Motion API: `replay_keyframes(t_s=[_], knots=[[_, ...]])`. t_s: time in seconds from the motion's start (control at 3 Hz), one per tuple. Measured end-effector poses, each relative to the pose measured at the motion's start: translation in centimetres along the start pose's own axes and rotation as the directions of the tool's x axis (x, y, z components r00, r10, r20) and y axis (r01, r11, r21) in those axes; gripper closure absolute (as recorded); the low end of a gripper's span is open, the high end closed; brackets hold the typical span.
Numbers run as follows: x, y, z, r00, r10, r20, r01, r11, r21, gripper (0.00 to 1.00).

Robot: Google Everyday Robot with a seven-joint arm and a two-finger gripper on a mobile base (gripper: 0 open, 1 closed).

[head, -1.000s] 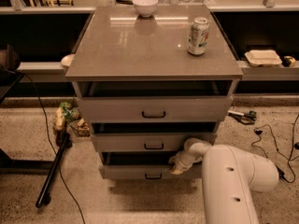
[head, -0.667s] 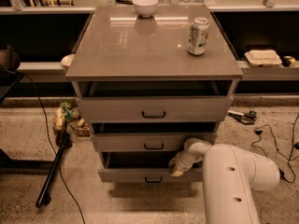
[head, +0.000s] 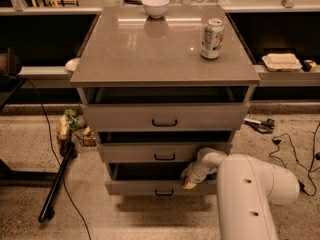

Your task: Open bottom drawer

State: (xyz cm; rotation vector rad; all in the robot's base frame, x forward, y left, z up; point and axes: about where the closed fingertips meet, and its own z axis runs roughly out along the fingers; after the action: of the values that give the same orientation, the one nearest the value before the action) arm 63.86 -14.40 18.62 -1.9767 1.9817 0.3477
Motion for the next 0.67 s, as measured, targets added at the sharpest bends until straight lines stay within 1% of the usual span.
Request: replay_keyframes(t_s=[0.67], knots=[[0.0,0.0,0.0,1.0,0.0,0.0,0.0,1.0,0.0,0.06]])
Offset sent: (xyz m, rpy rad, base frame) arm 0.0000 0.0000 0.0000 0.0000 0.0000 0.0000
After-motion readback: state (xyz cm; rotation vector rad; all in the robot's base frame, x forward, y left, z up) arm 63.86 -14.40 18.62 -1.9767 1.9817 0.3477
